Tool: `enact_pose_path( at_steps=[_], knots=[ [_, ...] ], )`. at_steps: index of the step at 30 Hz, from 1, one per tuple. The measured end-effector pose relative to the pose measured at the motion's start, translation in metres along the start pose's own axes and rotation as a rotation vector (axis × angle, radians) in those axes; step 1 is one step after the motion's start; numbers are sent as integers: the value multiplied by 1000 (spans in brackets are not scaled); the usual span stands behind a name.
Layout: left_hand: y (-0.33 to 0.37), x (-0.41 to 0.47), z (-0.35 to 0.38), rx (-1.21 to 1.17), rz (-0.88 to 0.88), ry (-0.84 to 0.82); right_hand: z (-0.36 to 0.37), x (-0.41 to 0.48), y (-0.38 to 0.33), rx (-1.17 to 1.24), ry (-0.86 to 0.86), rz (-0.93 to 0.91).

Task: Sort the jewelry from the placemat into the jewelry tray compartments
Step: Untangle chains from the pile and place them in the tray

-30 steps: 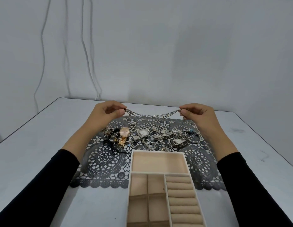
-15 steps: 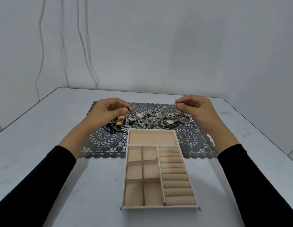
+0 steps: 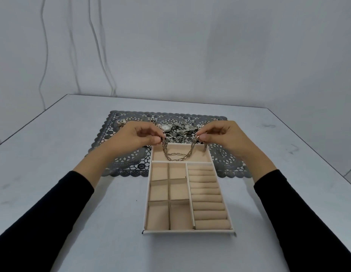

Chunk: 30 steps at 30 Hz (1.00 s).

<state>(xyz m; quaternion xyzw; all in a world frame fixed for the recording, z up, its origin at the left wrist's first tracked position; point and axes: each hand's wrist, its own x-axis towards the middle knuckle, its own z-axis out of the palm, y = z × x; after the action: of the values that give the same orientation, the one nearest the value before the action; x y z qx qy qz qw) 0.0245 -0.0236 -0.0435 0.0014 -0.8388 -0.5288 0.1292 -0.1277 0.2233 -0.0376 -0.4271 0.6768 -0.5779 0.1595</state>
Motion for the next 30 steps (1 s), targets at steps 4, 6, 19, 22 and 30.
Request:
enact_pose_path(
  at_steps=[4, 6, 19, 22, 30],
  knots=[
    [0, 5, 5, 69, 20, -67, 7, 2, 2, -41, -45, 0],
    [0, 9, 7, 90, 31, -108, 8, 3, 4, -51, -78, 10],
    [2, 26, 2, 204, -57, -321, 0, 3, 6, -204, -297, 109],
    [4, 28, 2, 225, -82, -344, 3, 4, 5, -195, -313, 131],
    [10, 38, 12, 384, -104, -425, 4, 5, 4, -206, -336, 206]
  ],
)
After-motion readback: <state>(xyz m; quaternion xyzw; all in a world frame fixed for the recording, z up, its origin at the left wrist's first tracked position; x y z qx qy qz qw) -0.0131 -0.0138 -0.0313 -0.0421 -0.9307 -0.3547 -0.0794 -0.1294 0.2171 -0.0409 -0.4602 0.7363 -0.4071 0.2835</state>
